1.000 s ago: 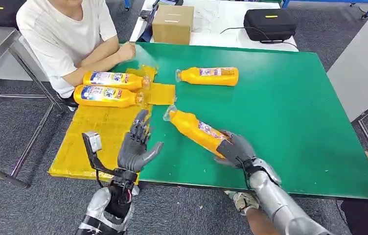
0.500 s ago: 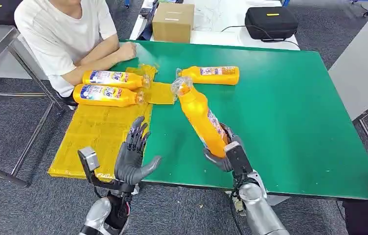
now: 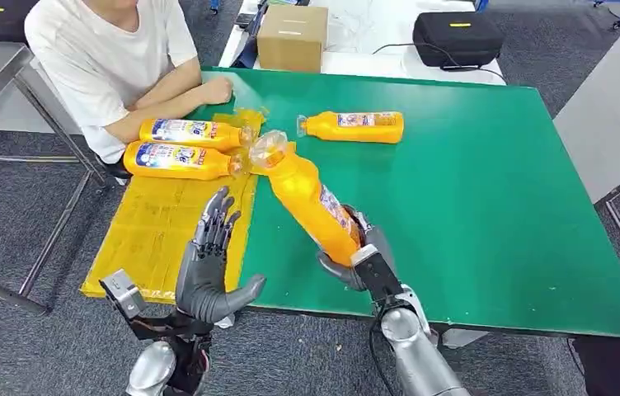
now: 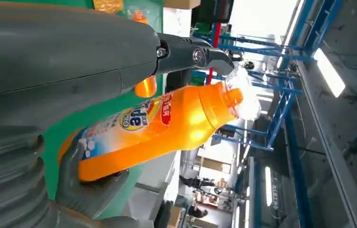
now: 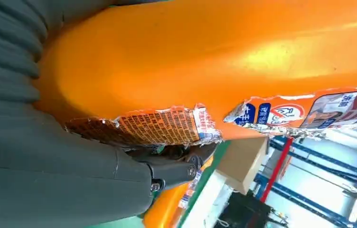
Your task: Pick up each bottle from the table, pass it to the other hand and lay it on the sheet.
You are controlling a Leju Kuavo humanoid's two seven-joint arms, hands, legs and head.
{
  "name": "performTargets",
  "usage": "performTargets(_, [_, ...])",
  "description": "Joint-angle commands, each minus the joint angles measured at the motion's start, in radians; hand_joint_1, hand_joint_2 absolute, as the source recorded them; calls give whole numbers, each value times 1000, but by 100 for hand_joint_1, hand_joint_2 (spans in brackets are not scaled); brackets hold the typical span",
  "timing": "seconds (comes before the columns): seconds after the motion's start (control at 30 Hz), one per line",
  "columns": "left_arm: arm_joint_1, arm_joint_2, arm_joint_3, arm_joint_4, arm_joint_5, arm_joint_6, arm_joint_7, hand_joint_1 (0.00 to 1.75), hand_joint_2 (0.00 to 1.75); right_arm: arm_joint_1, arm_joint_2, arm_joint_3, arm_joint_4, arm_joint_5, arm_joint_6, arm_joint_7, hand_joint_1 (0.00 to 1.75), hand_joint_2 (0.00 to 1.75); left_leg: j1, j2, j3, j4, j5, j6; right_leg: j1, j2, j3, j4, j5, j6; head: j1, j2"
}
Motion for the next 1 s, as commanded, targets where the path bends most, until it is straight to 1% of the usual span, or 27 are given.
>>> performTargets(0.03, [-41,0,-41,32,63,-19,47,0,175,104,51,255,-224,66,-140,-45,175,175,1,2,3,0,-2,-2,1,2,2,0,-1,-2,0,0])
performTargets(0.07, [-46,-9,-42,45,101,-18,67,0,175,117,44,274,-265,53,-168,-44,175,175,1,2,6,0,-4,-3,1,2,5,1,-3,-3,0,0])
performTargets(0.1, [-53,-10,-47,50,102,-4,61,0,175,125,36,286,-294,45,-187,-45,175,175,1,0,3,0,-2,-2,1,0,2,0,-2,-2,0,0])
performTargets(0.13, [-58,-9,-54,54,102,1,60,0,175,127,27,298,-313,68,-222,-48,175,175,1,-2,5,1,-4,-3,2,-2,5,2,-5,-3,-1,0])
performTargets(0.17, [-63,-9,-61,57,102,2,59,0,175,125,20,312,-316,96,-245,-43,175,175,2,-2,6,1,-4,-3,2,-2,5,2,-5,-3,0,0])
performTargets(0.23, [-73,-13,-67,70,113,15,64,0,175,132,25,319,-318,44,-239,-55,175,175,0,0,1,-1,-1,-1,0,0,1,0,-2,-2,0,0])
performTargets(0.27, [-77,-14,-66,73,120,19,63,0,175,135,34,317,-310,26,-243,-56,175,175,1,1,4,0,-3,-2,1,1,3,0,-4,-3,-1,0])
performTargets(0.3, [-76,-15,-65,73,139,13,70,0,175,142,44,309,-316,-13,-242,-61,175,175,1,0,2,-1,-1,-2,1,0,1,-1,-2,-2,0,0])
performTargets(0.33, [-75,-14,-67,71,143,10,72,0,175,140,43,312,-311,-21,-254,-61,175,175,1,-1,5,-1,-3,-2,1,-1,4,-1,-4,-3,0,0])
performTargets(0.37, [-70,-12,-70,65,143,10,75,0,175,134,43,315,-296,-24,-246,-61,175,175,1,-1,3,-1,-2,-2,1,-2,2,-1,-3,-2,0,0])
performTargets(0.4, [-67,-7,-77,60,140,7,73,0,175,128,41,320,-289,-27,-237,-61,175,175,1,-2,5,0,-3,-2,1,-2,5,-1,-4,-3,0,0])
performTargets(0.47, [-65,4,-91,60,130,-1,72,0,175,107,36,336,-256,-17,-212,-59,175,175,1,1,2,-1,-1,-2,0,1,1,-1,-2,-2,0,0])
performTargets(0.5, [-65,4,-91,60,130,-1,72,0,175,107,36,336,-256,-17,-212,-59,175,175,1,2,5,-1,-3,-2,1,2,4,-1,-3,-3,0,0])
performTargets(0.57, [-65,4,-91,60,130,-1,72,0,175,107,36,336,-256,-17,-212,-59,175,175,0,1,2,-1,-1,-2,0,0,1,-1,-2,-3,0,0])
performTargets(0.6, [-65,4,-91,60,130,-1,72,0,175,107,36,336,-256,-17,-212,-59,175,175,1,0,4,-1,-2,-2,1,0,3,-1,-3,-4,0,0])
performTargets(0.67, [-65,4,-91,60,130,-1,72,0,175,107,36,336,-256,-17,-212,-59,175,175,1,1,2,-1,-1,-2,1,0,1,-1,-2,-3,0,0])
performTargets(0.7, [-65,4,-91,60,130,-1,72,0,175,107,36,336,-256,-17,-212,-59,175,175,1,1,6,-1,-3,-2,1,1,5,-1,-3,-4,0,0])
performTargets(0.77, [-65,4,-91,60,130,-1,72,0,175,107,36,336,-256,-17,-212,-59,175,175,0,1,2,-1,-1,-1,1,0,1,-1,-2,-3,0,0])
performTargets(0.8, [-65,4,-91,60,130,-1,72,0,175,107,36,336,-256,-17,-212,-59,175,175,1,1,6,-1,-3,-2,1,1,5,-1,-3,-4,0,0])
performTargets(0.87, [-57,2,-86,55,124,-11,63,0,175,89,32,354,-208,1,-153,-14,175,175,1,1,3,-1,-1,-2,0,1,2,-1,-2,-3,0,0])
performTargets(0.9, [-51,1,-83,46,127,-23,51,0,175,79,32,362,-175,14,-130,6,175,175,1,2,6,-1,-3,-2,1,1,5,-1,-3,-3,0,0])
performTargets(0.93, [-44,4,-81,33,126,-34,40,0,175,64,27,378,-132,18,-57,60,175,175,1,2,5,-2,-2,-2,1,2,4,-2,-2,-3,0,0])
performTargets(0.97, [-35,7,-76,19,139,-63,36,0,175,52,26,390,-85,43,-36,75,175,175,1,3,4,-2,-2,-2,1,3,3,-2,-1,-3,0,0])
performTargets(1.0, [-30,10,-70,8,174,-114,48,0,175,37,28,401,-22,75,-26,86,175,175,1,4,7,-2,-3,-2,1,3,6,-2,-2,-4,0,0])
